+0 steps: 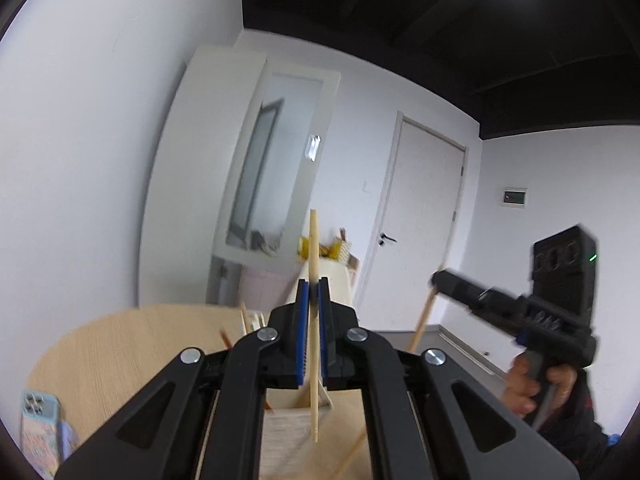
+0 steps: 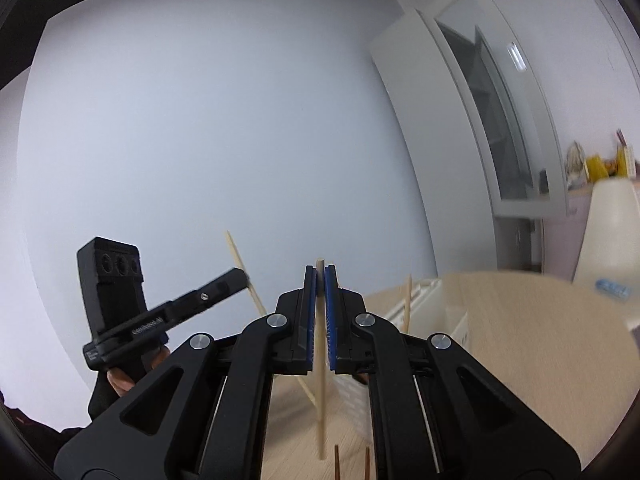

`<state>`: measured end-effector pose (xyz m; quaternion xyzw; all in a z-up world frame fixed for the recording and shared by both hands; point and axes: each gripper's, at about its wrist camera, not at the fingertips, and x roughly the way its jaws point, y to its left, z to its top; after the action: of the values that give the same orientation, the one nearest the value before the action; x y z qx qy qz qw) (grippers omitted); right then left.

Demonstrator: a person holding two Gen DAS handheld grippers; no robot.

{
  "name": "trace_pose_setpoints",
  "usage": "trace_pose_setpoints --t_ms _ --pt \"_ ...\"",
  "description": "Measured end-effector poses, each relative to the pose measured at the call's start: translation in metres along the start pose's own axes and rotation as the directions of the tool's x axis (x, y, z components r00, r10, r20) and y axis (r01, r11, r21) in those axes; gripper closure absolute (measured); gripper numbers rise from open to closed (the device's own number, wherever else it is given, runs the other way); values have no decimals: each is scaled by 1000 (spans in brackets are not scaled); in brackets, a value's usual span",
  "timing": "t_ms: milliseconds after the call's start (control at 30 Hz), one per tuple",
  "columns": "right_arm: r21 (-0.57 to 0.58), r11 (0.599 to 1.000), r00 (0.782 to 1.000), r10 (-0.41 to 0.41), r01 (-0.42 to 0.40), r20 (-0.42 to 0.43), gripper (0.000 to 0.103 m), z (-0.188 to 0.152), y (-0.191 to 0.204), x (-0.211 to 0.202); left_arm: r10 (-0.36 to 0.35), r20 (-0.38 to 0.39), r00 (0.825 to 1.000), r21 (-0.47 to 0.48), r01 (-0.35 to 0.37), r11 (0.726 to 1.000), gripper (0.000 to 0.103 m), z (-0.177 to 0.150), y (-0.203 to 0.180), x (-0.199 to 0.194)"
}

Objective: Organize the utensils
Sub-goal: 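Lift both held light chopsticks up and lower them into the white holder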

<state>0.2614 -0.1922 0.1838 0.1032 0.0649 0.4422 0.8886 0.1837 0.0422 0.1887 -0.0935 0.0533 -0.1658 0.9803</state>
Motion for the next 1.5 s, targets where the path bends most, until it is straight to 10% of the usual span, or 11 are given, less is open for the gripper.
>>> trace_pose_setpoints --t_ms 500,933,1400,1500 --pt "-59 984 970 -152 166 190 99 69 11 14 71 15 997 60 -72 996 99 10 9 37" --pt "-106 980 985 -174 171 -16 98 -4 -6 67 41 -118 992 82 -31 996 99 -38 13 68" --pt "-155 969 979 -201 194 -28 98 -13 3 71 26 -196 980 49 -16 999 98 -65 23 73" --pt "-195 950 967 -252 242 -27 97 -15 13 71 25 -198 980 30 -20 999 82 -67 26 70"
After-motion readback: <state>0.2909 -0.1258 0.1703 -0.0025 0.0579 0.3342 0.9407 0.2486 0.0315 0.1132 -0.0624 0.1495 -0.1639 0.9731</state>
